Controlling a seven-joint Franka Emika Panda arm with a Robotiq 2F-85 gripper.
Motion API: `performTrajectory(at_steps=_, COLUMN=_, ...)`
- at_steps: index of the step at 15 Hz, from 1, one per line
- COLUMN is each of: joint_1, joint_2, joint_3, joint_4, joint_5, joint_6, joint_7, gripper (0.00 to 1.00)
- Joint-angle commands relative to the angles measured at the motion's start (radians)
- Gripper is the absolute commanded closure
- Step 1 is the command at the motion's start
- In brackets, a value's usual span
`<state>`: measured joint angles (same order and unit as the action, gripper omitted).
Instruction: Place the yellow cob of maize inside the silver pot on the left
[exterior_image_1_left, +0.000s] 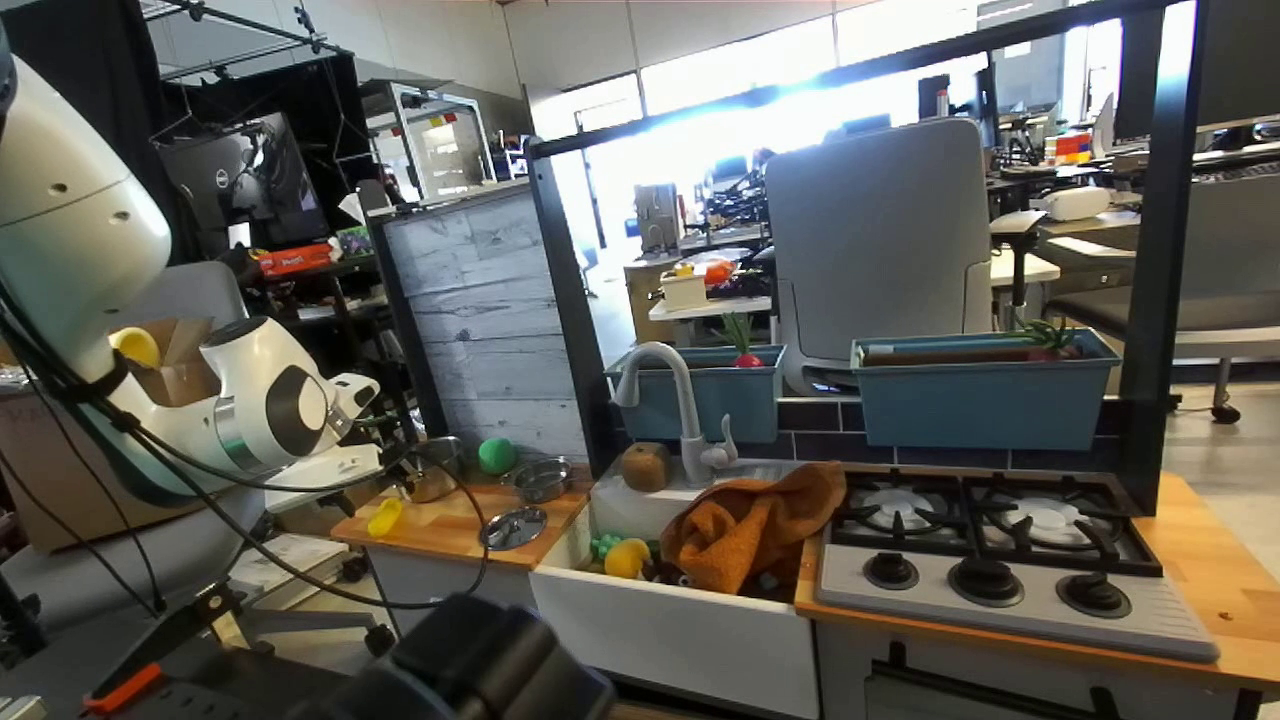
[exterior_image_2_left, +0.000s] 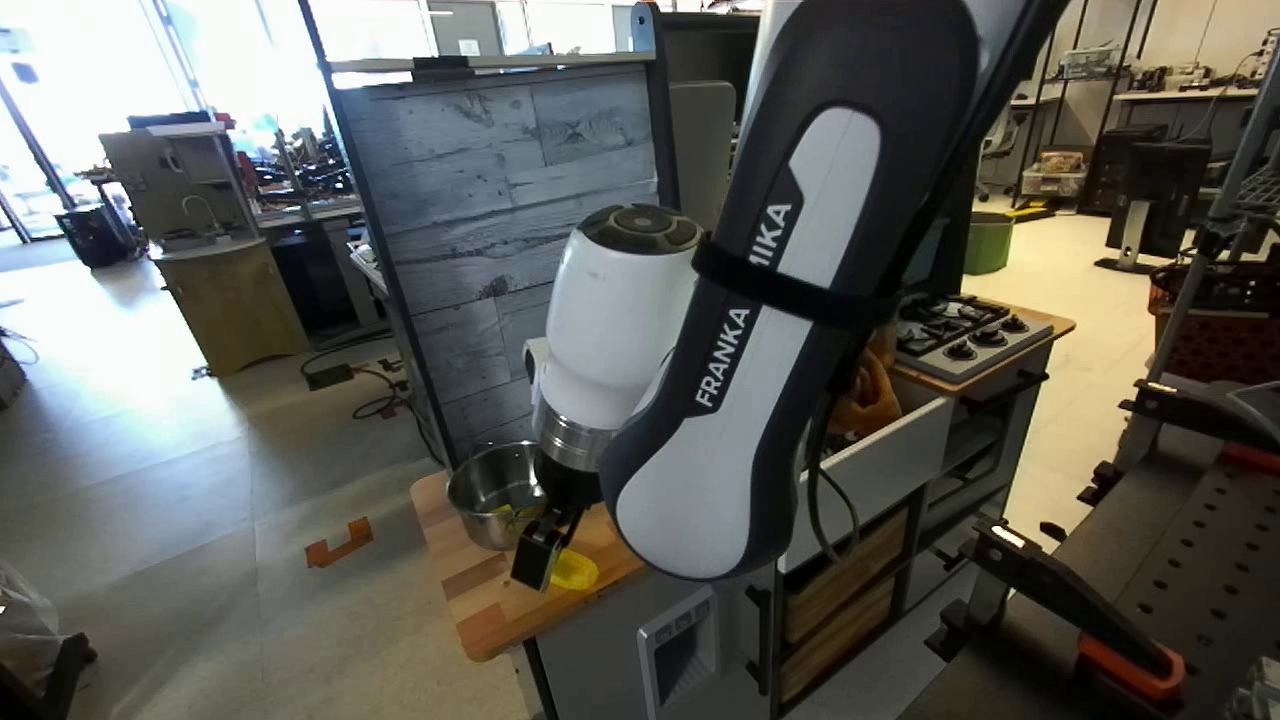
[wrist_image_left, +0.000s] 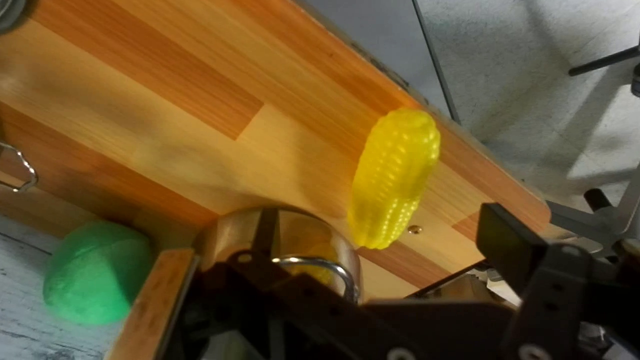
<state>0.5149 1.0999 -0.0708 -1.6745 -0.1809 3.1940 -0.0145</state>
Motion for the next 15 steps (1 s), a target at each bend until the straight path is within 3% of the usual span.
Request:
performTrajectory(at_steps=1, joint_1=-0.018, joint_2=0.051, joint_3=0.019, joint_4=0.085, joint_5=0.010, joint_6=-0.003, joint_7=-0.016, gripper=0.00)
performTrajectory(at_steps=12, joint_1=-0.054, joint_2=0.066, joint_3=0.076, joint_4=0.142, joint_5=0.009, joint_6=-0.160, joint_7=-0.005, gripper=0.00)
performTrajectory(at_steps=15, joint_1=-0.037, joint_2=0.086, joint_3=0.054, joint_4=0.168, joint_5=0.014, joint_6=-0.191, joint_7=0.026, gripper=0.00)
